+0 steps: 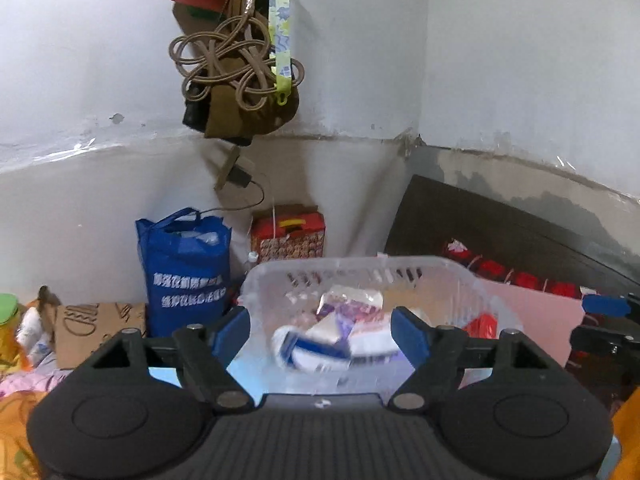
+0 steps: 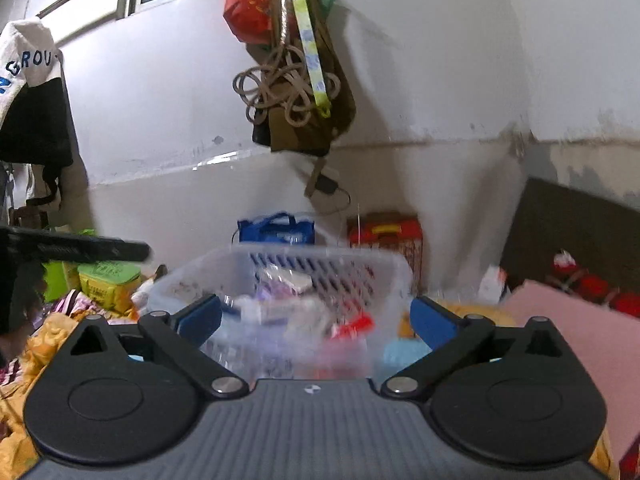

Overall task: Organize objects
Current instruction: 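Grasp the red gift box with right gripper while left grasps barcode purple packet, then grasp the purple-white box with the right gripper while the left grasps the red packet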

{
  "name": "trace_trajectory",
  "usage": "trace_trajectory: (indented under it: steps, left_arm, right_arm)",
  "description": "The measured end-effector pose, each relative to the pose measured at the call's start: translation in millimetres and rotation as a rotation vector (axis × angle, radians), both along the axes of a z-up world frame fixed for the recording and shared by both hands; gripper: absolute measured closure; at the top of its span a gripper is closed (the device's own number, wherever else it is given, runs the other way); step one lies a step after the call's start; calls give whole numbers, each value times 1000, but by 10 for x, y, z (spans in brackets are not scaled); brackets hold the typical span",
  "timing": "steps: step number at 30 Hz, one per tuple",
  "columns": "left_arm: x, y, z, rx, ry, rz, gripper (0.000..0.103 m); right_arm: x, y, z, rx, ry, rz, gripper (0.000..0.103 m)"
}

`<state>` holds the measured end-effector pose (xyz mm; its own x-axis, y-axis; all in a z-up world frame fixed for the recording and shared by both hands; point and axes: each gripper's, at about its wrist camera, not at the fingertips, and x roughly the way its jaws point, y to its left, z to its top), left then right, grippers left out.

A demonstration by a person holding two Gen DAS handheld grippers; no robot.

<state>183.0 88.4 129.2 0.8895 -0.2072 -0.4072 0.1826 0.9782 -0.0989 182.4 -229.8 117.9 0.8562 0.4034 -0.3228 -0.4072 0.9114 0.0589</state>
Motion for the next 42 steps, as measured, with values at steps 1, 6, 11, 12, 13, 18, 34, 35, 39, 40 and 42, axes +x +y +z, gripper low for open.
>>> trace_trajectory:
  steps: [1,6,11,12,13,18,34,35,39,40,42]
  left_arm:
    - [-65,46,23,-2,8,8,22]
    - [-190,222,120,-13,12,52,22]
    - [-295,296,-106,-61,14,56,20]
    - [-336,273,-232,-70,16,49,20]
    - [-386,234,-380,-78,18,47,20]
    - [-472,-34,-1034,-102,62,13,20]
    - [-64,-694,-1525,-18,146,-122,20]
    - [-45,-718,-1534,-15,151,-127,20]
    - [-11,-767,-1542,-9,150,-136,20]
    - [-10,-771,-1545,-10,151,-139,20]
    - [-17,-784,-1549,-8,153,-153,20]
  right_arm:
    - [-71,-36,-13,-6,7,-6,0]
    - [-170,-111,-5,8,20,-6,0]
    - [-154,-155,-125,62,28,-40,0]
    - [-165,-164,-199,74,33,-49,0]
    - [-166,-163,-290,82,39,-53,0]
    - [-67,-56,-820,100,136,-36,1]
    - [109,32,-1180,26,196,-11,41]
    - [125,28,-1190,18,203,0,41]
    - [145,25,-1206,8,211,43,41]
    - [147,9,-1206,13,213,48,41]
    - [155,-33,-1198,25,210,50,41]
